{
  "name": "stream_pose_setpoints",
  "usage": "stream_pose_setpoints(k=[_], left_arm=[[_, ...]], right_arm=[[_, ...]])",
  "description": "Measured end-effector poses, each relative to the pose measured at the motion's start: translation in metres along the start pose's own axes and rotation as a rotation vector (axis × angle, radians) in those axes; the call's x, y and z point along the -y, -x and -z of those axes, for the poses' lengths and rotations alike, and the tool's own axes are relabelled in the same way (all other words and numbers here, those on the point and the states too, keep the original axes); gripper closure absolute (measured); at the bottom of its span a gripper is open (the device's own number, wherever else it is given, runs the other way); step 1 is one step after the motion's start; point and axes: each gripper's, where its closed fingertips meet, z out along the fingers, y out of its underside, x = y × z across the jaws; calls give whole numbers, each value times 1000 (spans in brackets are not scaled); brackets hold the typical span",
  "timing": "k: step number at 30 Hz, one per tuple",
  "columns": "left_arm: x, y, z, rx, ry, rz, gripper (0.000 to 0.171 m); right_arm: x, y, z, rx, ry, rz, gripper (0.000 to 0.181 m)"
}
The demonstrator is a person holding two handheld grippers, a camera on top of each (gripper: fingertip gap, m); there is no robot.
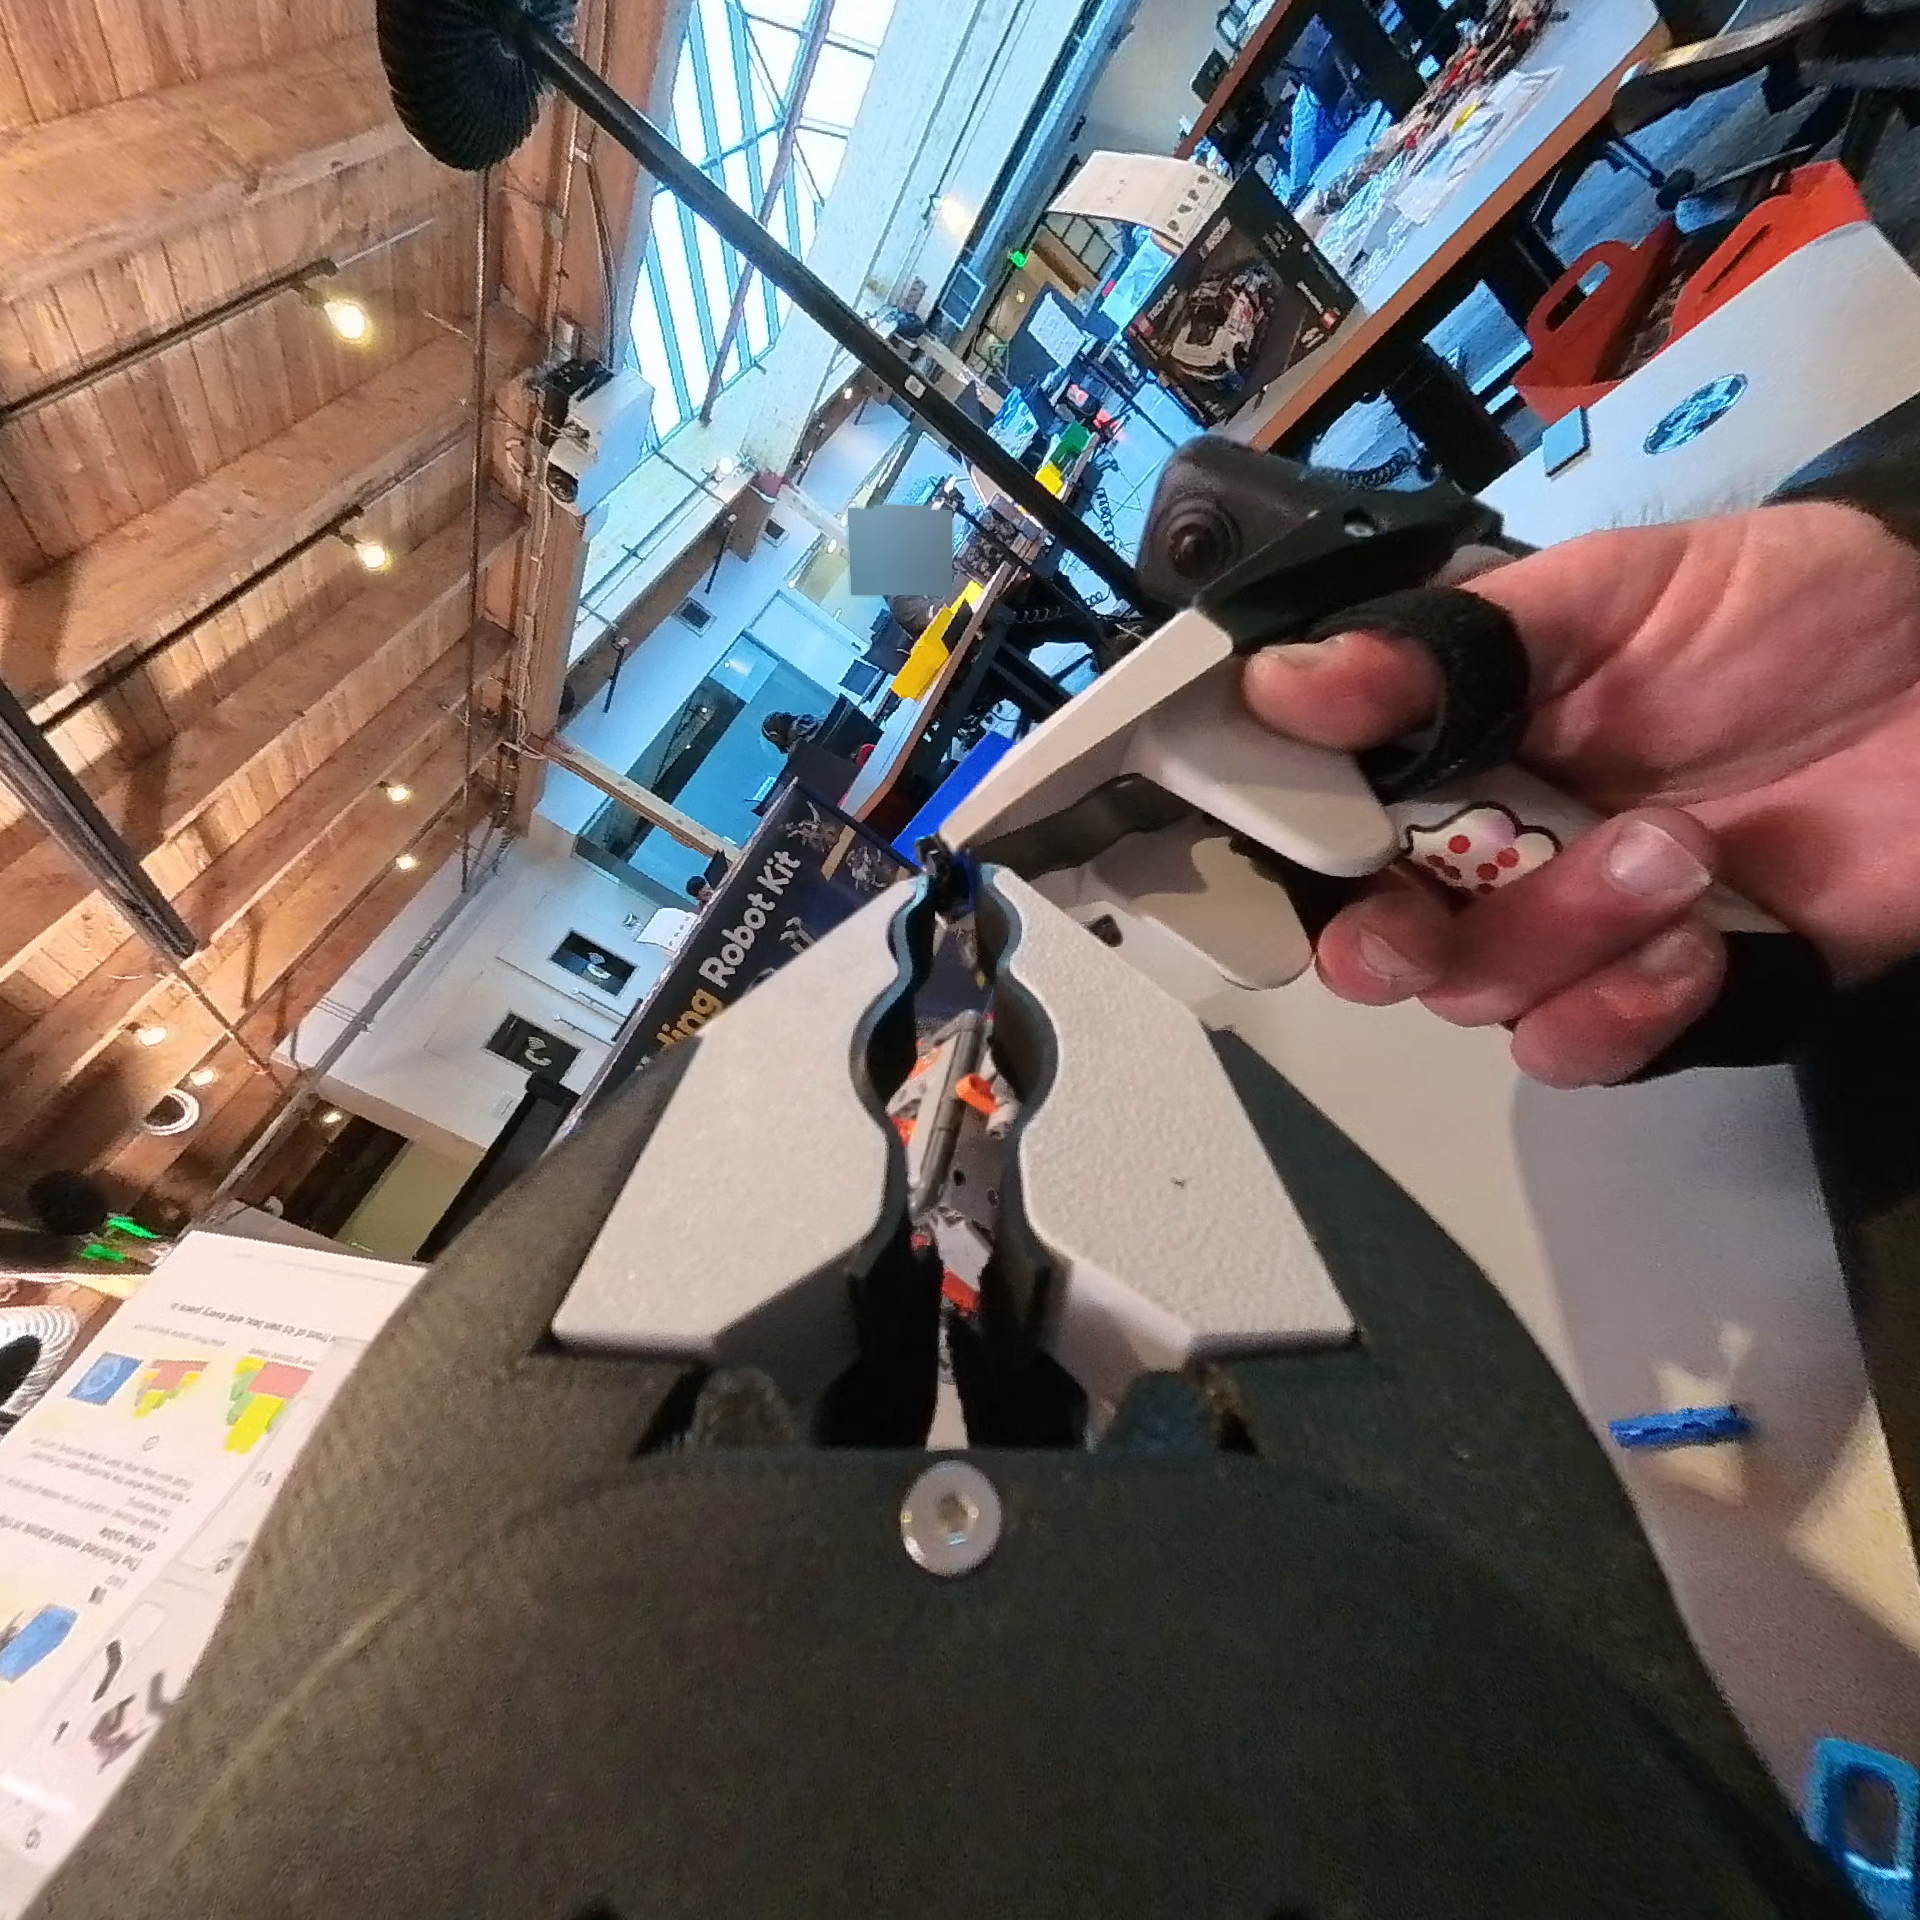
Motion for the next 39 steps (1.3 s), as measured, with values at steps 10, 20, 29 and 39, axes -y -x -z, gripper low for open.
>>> stream_pose_setpoints(k=[10,20,29,39], left_arm=[[-8,-6,-3,-49,16,-19,161],[-75,-61,15,-652,330,-68,111],[-138,-106,11,-929,574,-357,109],[-156,-116,6,-1027,647,-316,129]], right_arm=[[-1,-7,4,-92,55,132,169],[1,-37,38,-370,236,362,169],[3,-47,44,-425,248,380,169],[4,-49,46,-439,258,388,169]])
